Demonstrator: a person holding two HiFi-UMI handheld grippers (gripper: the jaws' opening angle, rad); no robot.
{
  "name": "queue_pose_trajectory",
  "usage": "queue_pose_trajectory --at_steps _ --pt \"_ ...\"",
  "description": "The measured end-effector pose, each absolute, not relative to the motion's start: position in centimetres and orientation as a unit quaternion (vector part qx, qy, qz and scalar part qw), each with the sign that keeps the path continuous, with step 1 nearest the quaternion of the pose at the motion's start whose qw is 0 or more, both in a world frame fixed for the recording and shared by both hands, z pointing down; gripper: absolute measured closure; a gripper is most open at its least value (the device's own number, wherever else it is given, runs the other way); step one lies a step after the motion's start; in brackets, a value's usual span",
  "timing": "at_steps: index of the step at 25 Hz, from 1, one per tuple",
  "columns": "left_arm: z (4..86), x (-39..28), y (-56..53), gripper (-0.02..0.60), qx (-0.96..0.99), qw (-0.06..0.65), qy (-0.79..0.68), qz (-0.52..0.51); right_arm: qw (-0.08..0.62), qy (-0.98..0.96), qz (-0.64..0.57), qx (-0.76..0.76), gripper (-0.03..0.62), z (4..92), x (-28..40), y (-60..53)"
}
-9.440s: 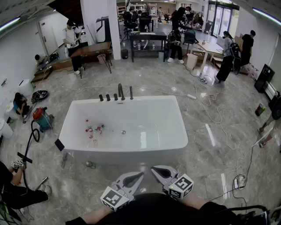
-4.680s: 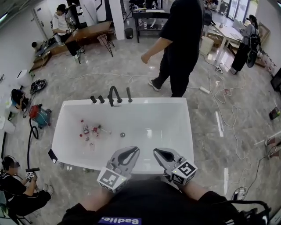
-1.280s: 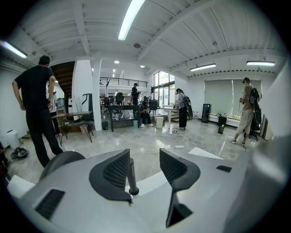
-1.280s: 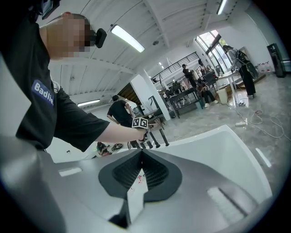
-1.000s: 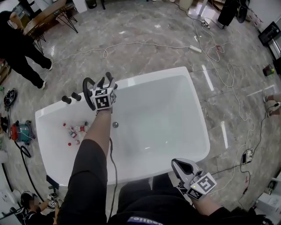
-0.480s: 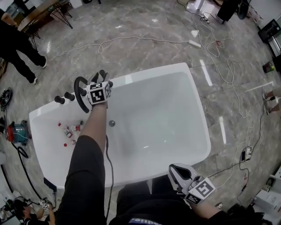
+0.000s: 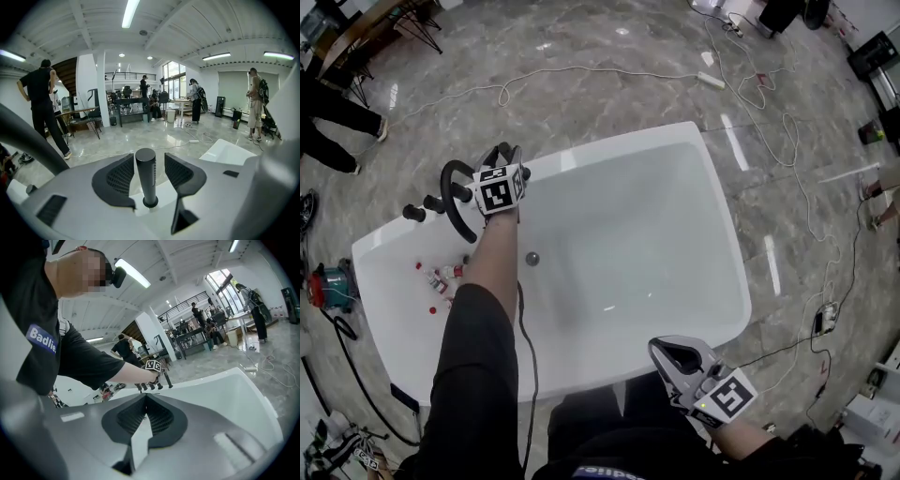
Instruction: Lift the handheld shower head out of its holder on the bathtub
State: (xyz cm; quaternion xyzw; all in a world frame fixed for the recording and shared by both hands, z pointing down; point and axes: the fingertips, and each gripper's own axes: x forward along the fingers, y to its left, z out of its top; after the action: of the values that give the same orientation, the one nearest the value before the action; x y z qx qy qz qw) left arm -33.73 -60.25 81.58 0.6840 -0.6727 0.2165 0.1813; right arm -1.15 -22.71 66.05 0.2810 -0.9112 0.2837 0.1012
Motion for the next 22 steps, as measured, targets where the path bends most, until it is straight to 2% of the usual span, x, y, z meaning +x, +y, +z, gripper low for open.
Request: queue_pose_trajectory --at_steps 15,17,22 --pt "84.4 -34.1 -62.1 0.397 0.683 0.187 -0.665 0.239 0.05 -0.941 0.21 0.26 0.592 62.6 -6.7 -29.4" --pt "84.5 -34.3 -62.1 0.442 0.677 0.187 -0.667 0.247 0.044 -0.944 0.202 0.259 0.592 61.9 -7.1 -29.7" --pt "84.6 -34.0 -61.8 0.449 0.676 0.192 -0.657 0.273 0.04 -0.945 0.192 0.26 0.592 61.0 -7.0 -29.7"
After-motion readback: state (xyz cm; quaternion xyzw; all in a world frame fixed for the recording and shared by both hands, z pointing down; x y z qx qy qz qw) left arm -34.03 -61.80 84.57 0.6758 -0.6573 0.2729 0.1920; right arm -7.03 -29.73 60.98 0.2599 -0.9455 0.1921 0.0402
